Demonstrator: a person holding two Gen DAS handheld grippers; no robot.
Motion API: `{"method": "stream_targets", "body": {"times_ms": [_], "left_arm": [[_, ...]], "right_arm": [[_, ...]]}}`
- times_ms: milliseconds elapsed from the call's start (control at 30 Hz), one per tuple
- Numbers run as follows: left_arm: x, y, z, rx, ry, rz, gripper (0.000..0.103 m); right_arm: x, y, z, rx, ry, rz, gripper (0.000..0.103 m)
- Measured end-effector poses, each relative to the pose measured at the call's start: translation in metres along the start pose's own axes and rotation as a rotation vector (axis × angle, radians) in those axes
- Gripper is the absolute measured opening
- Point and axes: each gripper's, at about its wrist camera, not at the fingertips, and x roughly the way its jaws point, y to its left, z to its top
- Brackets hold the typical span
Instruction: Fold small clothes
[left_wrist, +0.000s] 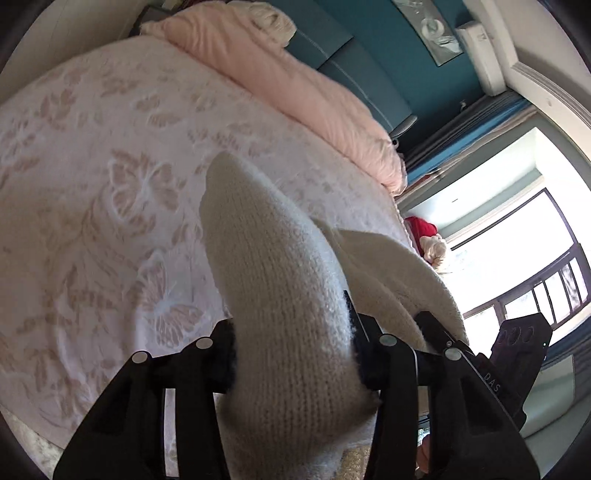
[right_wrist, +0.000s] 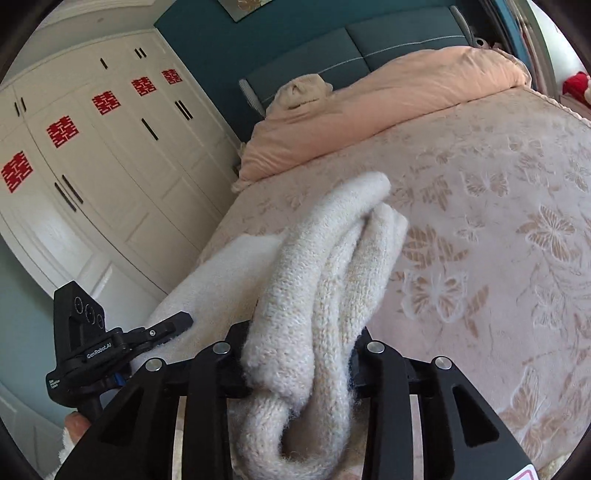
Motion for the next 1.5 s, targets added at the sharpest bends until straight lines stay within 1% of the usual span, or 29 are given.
{"method": "stream_targets", "body": {"times_ms": [67,133,167,200,233,267,300,333,367,400,433,467,500,567,633,667,733,800,867,933,967,1000,1100,1200,1233,1300,1367,1400,1500], "left_arm": [[-0.006,-0.004,0.004,0.026,-0.002,0.016,0.05],[0.005,0.004,-0.002,0.037,0.018,0.062,0.057],[0.017,0.014,-0.01,0.029,0.047,0.09,0.063],[0.028,0.032,-0.02,0.02,0.084,0.119,0.066],[0.042,0.048,-0.032,-0.002,0.123,0.163,0.066],[0.055,0.066,-0.046,-0.031,0.168,0.209,0.066],[0.062,0.081,-0.059,-0.055,0.203,0.26,0.065],[0.06,0.09,-0.068,-0.07,0.193,0.286,0.067],[0.051,0.094,-0.074,-0.08,0.172,0.246,0.067],[0.042,0.092,-0.078,-0.081,0.159,0.25,0.066],[0.033,0.087,-0.079,-0.062,0.137,0.263,0.066],[0.027,0.079,-0.081,-0.029,0.118,0.275,0.066],[0.023,0.071,-0.082,0.009,0.103,0.295,0.066],[0.025,0.053,-0.085,0.095,0.083,0.371,0.066],[0.038,0.043,-0.093,0.181,0.097,0.457,0.066],[0.047,0.043,-0.098,0.207,0.12,0.497,0.066],[0.056,0.047,-0.103,0.219,0.142,0.517,0.068],[0.052,0.045,-0.105,0.234,0.135,0.537,0.068],[0.049,0.043,-0.105,0.249,0.138,0.54,0.068],[0.053,0.04,-0.106,0.254,0.141,0.549,0.068],[0.053,0.039,-0.107,0.252,0.142,0.554,0.068],[0.054,0.037,-0.108,0.249,0.143,0.56,0.068],[0.051,0.027,-0.111,0.257,0.137,0.576,0.066],[0.043,0.016,-0.117,0.29,0.119,0.603,0.066],[0.041,0.013,-0.12,0.297,0.113,0.606,0.066],[0.038,0.008,-0.126,0.307,0.095,0.627,0.069],[0.034,0.001,-0.133,0.326,0.073,0.643,0.071],[0.032,-0.002,-0.137,0.337,0.059,0.654,0.074],[0.027,-0.014,-0.152,0.378,0.03,0.658,0.08]], "right_arm": [[0.005,-0.01,-0.008,0.015,0.015,-0.014,0.038],[0.03,-0.036,-0.031,0.052,0.084,-0.048,0.044],[0.044,-0.052,-0.047,0.085,0.131,-0.078,0.048],[0.061,-0.069,-0.064,0.116,0.192,-0.132,0.047],[0.075,-0.084,-0.078,0.133,0.255,-0.207,0.044],[0.078,-0.095,-0.089,0.141,0.282,-0.277,0.04],[0.069,-0.1,-0.095,0.157,0.243,-0.249,0.04],[0.056,-0.098,-0.095,0.174,0.198,-0.209,0.041],[0.044,-0.091,-0.09,0.16,0.17,-0.218,0.041],[0.035,-0.082,-0.085,0.126,0.147,-0.216,0.038],[0.028,-0.07,-0.08,0.087,0.13,-0.19,0.032],[0.027,-0.059,-0.076,0.05,0.13,-0.175,0.023],[0.03,-0.05,-0.075,0.019,0.142,-0.174,0.017],[0.049,-0.04,-0.084,-0.043,0.205,-0.192,0.013],[0.084,-0.049,-0.107,-0.101,0.322,-0.3,0.006],[0.095,-0.056,-0.118,-0.103,0.364,-0.325,0.002],[0.084,-0.049,-0.115,-0.087,0.312,-0.317,0.005],[0.064,-0.032,-0.106,-0.103,0.256,-0.295,0.005],[0.056,-0.025,-0.105,-0.127,0.236,-0.31,0.005],[0.071,-0.037,-0.117,-0.145,0.294,-0.361,0.005],[0.086,-0.049,-0.126,-0.148,0.345,-0.398,0.002],[0.091,-0.052,-0.131,-0.134,0.36,-0.396,0.001],[0.062,-0.039,-0.122,-0.069,0.272,-0.344,0.006],[0.036,-0.027,-0.119,-0.052,0.206,-0.333,0.013],[0.029,-0.025,-0.121,-0.048,0.191,-0.346,0.014],[0.017,-0.024,-0.13,-0.038,0.166,-0.397,0.028],[0.007,-0.025,-0.142,-0.021,0.144,-0.429,0.038],[0.002,-0.026,-0.147,-0.02,0.135,-0.437,0.042],[-0.005,-0.026,-0.158,-0.054,0.126,-0.475,0.048]]}}
